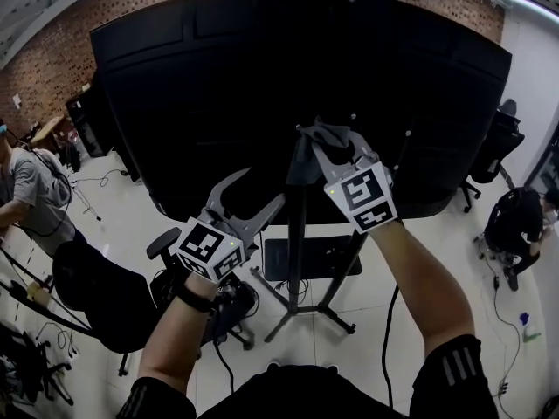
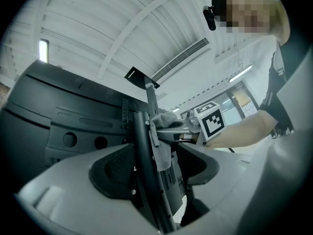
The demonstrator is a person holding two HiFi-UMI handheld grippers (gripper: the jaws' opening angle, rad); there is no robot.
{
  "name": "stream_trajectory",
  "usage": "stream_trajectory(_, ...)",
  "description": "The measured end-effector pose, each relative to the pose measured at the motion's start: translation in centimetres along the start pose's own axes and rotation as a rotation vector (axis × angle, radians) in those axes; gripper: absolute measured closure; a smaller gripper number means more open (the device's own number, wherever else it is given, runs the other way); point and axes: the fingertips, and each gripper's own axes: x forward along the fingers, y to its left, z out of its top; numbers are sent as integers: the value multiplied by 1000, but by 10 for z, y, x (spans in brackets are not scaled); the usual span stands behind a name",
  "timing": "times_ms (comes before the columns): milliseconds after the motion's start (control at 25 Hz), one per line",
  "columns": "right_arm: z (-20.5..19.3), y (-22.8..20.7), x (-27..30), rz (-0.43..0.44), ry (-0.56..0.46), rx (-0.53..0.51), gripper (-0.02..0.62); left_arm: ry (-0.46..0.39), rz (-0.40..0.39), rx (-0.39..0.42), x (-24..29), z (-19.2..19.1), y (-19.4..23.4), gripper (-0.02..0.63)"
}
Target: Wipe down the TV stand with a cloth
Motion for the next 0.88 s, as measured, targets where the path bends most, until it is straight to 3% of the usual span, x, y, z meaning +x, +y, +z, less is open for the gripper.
stream_trajectory(880,-116,73,-11,71,89,286,566,183,2,-132,-9,-127,-22,299)
